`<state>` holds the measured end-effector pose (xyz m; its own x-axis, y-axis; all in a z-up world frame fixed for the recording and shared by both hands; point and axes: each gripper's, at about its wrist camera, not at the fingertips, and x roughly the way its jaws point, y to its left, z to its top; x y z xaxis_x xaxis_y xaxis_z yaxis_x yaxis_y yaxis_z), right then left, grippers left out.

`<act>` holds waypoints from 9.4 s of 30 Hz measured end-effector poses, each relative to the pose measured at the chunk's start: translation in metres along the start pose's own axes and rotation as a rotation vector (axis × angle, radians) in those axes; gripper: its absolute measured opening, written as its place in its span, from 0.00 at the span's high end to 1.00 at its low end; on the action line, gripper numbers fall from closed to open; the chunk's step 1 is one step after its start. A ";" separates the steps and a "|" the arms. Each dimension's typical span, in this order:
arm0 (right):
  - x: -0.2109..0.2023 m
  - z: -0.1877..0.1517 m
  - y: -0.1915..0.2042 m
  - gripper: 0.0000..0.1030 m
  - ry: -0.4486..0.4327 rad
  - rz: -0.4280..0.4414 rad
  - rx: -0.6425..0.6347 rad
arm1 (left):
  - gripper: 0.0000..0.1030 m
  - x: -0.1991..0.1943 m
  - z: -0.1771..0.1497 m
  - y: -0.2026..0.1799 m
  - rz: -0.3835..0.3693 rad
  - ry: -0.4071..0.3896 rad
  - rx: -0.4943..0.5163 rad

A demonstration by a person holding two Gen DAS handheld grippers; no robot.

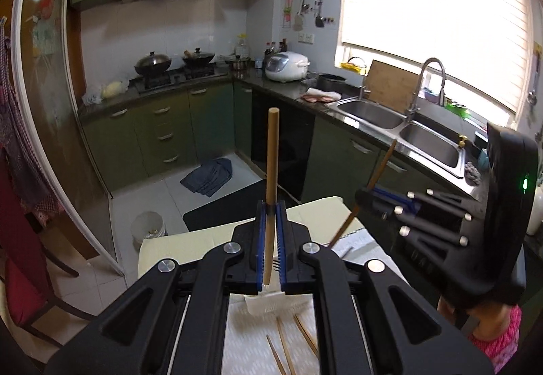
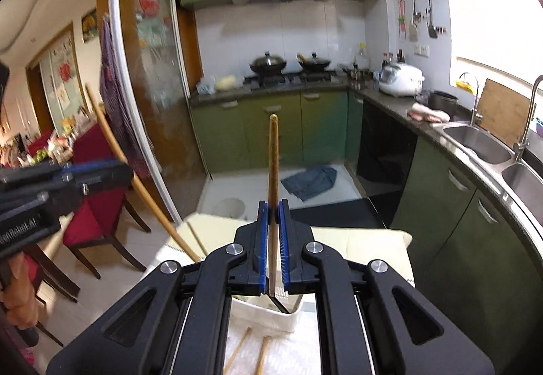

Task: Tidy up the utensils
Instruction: 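Carry both upright chopsticks over the caddy and open both grippers to drop them, then lower both open grippers toward the loose chopsticks beside the caddy, then close the left gripper on a chopstick while the right gripper grasps another, then lift both chopsticks upright over the caddy and open both grippers to drop them, then lower both grippers toward the last two chopsticks on the cloth, then close the left gripper on one chopstick while the right gripper grasps the other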

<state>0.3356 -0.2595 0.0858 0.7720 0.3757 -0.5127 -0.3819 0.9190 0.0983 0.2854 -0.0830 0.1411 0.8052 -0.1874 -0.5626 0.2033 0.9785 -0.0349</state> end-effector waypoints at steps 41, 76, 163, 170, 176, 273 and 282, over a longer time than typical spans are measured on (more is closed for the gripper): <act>-0.019 -0.256 -0.073 0.67 0.305 0.026 0.142 | 0.76 0.160 -0.251 -0.003 0.031 0.638 -0.108; 0.137 -0.270 0.010 0.77 0.655 0.036 -0.037 | 0.94 0.143 -0.284 0.008 0.061 0.642 -0.048; -0.024 -0.190 -0.001 0.93 0.236 0.122 0.004 | 0.95 0.011 -0.170 0.013 -0.022 0.274 -0.004; -0.029 -0.182 0.001 0.93 0.222 0.129 -0.004 | 0.95 0.004 -0.162 0.009 -0.026 0.251 0.003; -0.042 -0.152 0.009 0.93 0.166 0.141 -0.026 | 0.95 -0.008 -0.140 0.005 -0.044 0.223 0.004; 0.090 -0.264 0.004 0.72 0.579 0.118 -0.016 | 0.94 0.132 -0.241 0.016 0.054 0.546 -0.126; 0.142 -0.264 0.042 0.74 0.644 0.044 -0.095 | 0.94 0.092 -0.219 0.031 0.059 0.433 -0.128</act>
<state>0.2945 -0.1994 -0.2081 0.3064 0.2386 -0.9215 -0.4722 0.8787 0.0706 0.2437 -0.0505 -0.0928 0.5006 -0.1040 -0.8594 0.0715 0.9943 -0.0787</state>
